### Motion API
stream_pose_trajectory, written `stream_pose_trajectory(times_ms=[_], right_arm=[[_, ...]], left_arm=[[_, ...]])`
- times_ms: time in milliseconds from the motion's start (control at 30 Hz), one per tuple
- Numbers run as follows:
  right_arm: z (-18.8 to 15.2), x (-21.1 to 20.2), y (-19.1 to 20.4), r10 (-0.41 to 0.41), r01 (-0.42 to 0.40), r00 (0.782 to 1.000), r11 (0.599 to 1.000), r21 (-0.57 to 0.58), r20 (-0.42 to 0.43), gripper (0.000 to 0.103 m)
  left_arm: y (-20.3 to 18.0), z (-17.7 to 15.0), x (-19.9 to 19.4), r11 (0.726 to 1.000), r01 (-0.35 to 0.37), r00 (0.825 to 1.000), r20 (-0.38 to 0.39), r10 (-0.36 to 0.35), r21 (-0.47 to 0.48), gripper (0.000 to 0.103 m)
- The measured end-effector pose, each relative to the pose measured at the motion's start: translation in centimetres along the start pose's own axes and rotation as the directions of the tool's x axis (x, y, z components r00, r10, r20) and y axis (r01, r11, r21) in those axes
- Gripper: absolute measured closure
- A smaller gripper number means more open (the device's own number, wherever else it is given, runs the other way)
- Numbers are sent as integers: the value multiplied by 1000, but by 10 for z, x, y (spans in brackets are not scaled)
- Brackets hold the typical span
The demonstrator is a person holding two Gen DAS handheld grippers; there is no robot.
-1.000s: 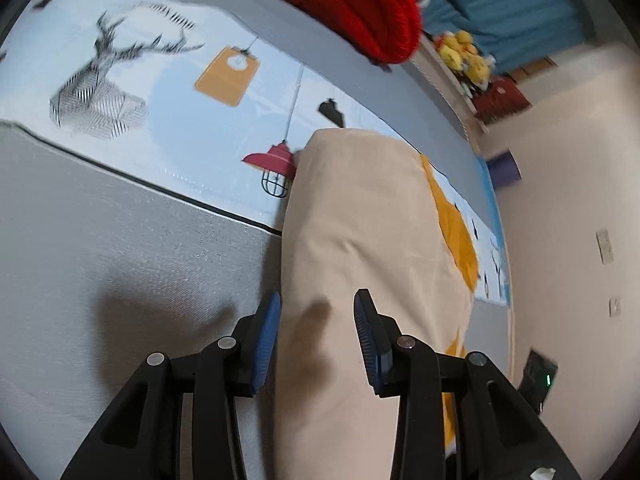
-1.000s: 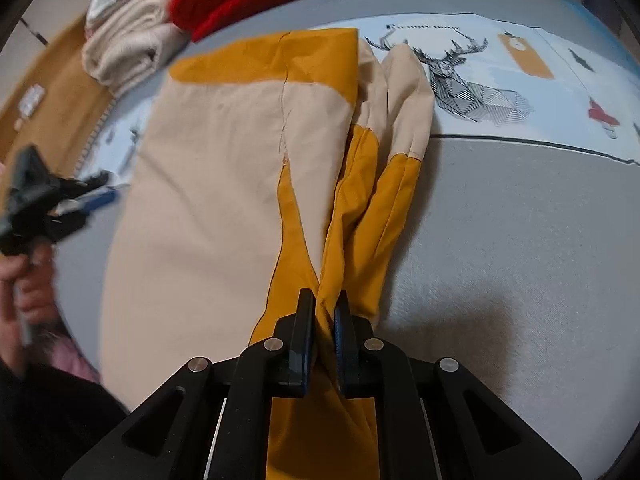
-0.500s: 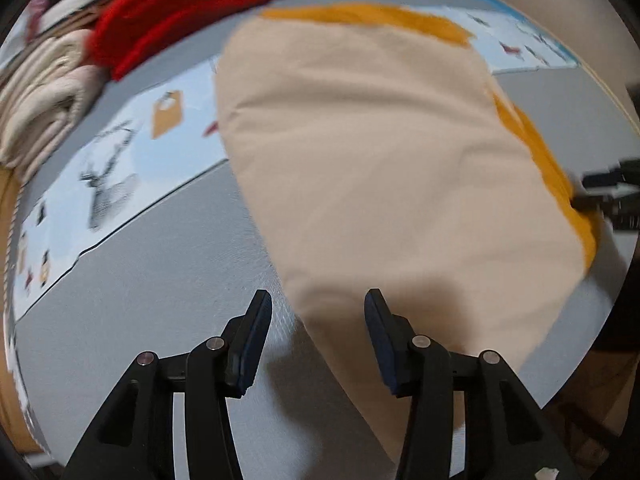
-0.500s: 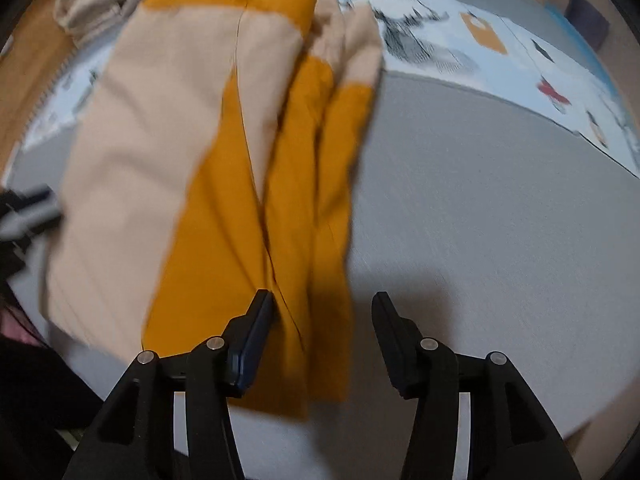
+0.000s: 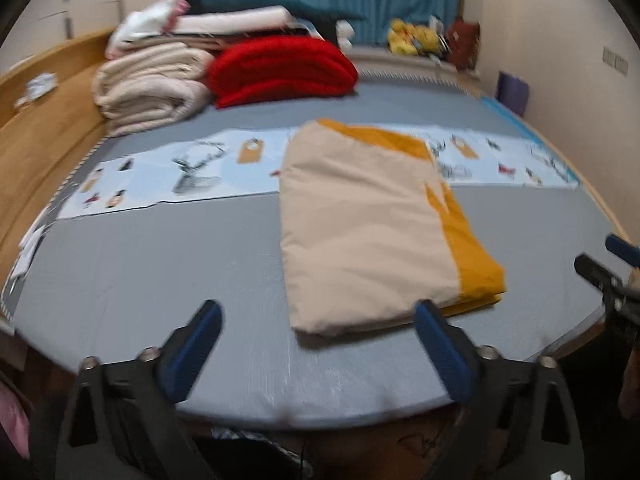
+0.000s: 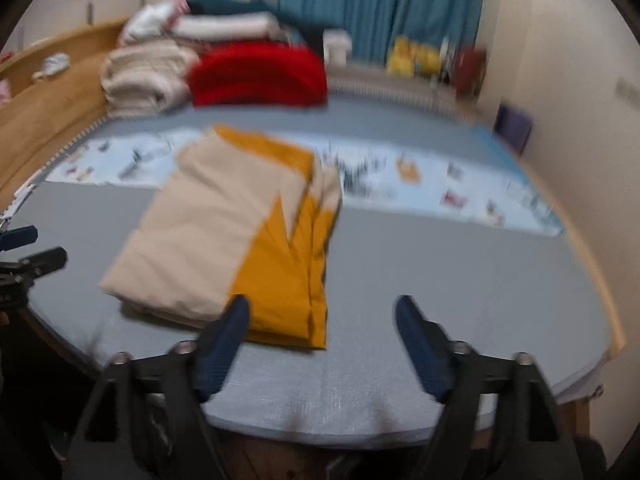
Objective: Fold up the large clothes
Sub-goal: 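Open the right tool and raise both tools away from the jacket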
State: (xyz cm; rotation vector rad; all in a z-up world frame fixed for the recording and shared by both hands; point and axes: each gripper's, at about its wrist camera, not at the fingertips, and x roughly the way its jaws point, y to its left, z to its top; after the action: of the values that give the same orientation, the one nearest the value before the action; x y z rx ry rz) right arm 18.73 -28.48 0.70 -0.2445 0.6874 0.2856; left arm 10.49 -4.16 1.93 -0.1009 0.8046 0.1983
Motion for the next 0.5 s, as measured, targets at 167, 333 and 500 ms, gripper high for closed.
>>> stream_pose_trajectory(times_ms=[167, 333, 500], right_arm=[[-16, -31, 15, 57, -56, 998, 991, 125, -4, 20], [-28, -26, 32, 106, -95, 993, 984, 150, -60, 20], [-26, -16, 35, 115, -103, 992, 980, 171, -60, 20]], left_arm=[[-8, -28, -23, 997, 18, 999, 35, -16, -78, 1], [-16, -37, -11, 998, 49, 999, -4, -49, -40, 1], [-13, -39, -1, 997, 49, 999, -16, -50, -60, 1]])
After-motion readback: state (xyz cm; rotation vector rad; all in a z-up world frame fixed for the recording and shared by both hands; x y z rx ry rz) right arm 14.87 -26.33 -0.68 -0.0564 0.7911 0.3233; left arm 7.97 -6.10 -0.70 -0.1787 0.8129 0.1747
